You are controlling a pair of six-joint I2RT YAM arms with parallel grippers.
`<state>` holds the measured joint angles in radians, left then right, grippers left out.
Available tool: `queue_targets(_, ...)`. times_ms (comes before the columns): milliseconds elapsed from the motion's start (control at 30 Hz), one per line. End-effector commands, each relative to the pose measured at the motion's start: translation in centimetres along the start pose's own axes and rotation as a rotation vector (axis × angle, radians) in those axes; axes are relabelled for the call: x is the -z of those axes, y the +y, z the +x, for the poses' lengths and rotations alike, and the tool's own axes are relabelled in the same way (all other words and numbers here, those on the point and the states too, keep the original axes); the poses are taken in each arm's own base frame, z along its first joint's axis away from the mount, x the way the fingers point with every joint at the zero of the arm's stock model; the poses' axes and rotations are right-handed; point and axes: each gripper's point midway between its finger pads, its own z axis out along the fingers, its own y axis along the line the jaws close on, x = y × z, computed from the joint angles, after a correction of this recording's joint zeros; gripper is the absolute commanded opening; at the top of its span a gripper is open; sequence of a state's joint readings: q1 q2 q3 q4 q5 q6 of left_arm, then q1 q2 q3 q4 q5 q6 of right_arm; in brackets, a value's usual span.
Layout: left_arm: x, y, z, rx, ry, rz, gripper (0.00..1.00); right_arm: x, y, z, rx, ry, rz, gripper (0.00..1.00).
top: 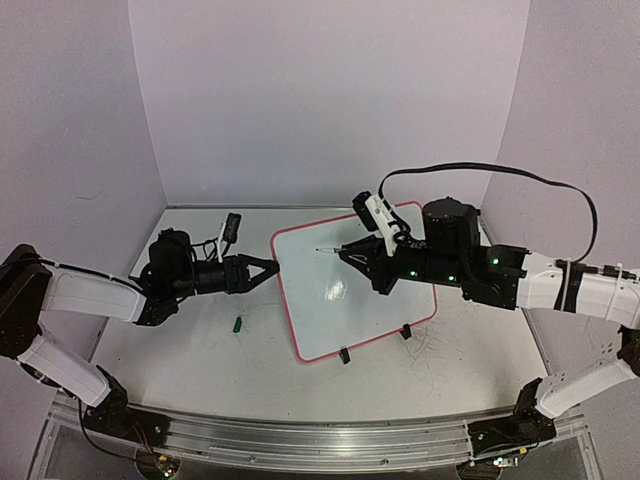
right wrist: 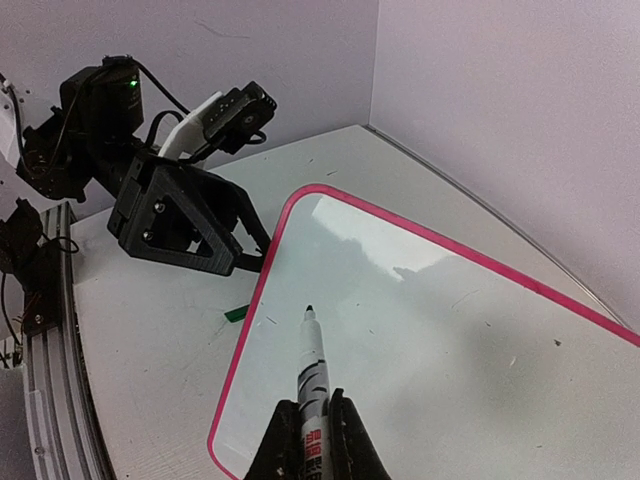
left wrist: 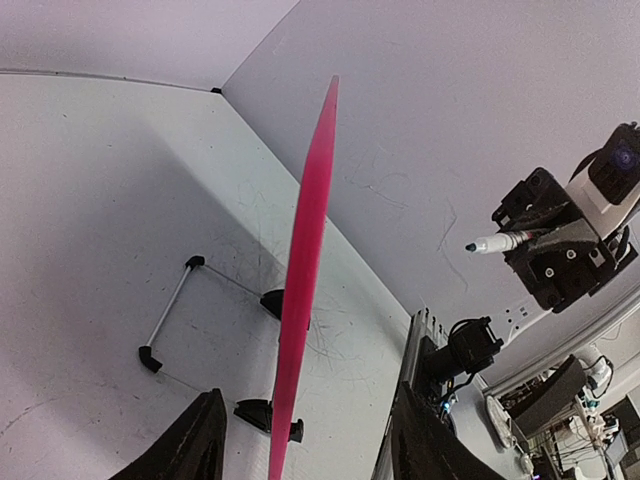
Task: Write a sentence on the whiteboard
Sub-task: Hold the whiteboard at the center of the board.
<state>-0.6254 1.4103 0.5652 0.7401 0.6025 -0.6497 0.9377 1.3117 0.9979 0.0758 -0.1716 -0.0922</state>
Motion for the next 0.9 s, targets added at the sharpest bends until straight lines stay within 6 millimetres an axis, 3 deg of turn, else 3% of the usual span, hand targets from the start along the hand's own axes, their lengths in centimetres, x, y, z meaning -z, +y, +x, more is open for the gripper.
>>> queue_targets(0, -0.5, -1.7, -2.3, -0.072, -0.061, 0.063, 0.52, -0.4, -0.2, -4.0, 0.029, -0.109, 0.032, 0.00)
queue_targets(367, -1.4, -1.1, -2.1, -0.088, -0.043, 0.071, 0.38, -2.3, 1.2, -4.6, 0.052, -0.104, -0.034, 0.00)
queue_targets(600, -1.9, -0.4, -1.8, -0.085, -0.035, 0.061, 0.34, -2.0, 1.4, -4.4, 0.060, -0.108, -0.033, 0.00)
queue_targets(867, -2.1, 0.3, -1.6, -0.099, -0.036, 0.044, 0.18, -1.6, 1.2, -4.5, 0.068, -0.119, -0.021, 0.00)
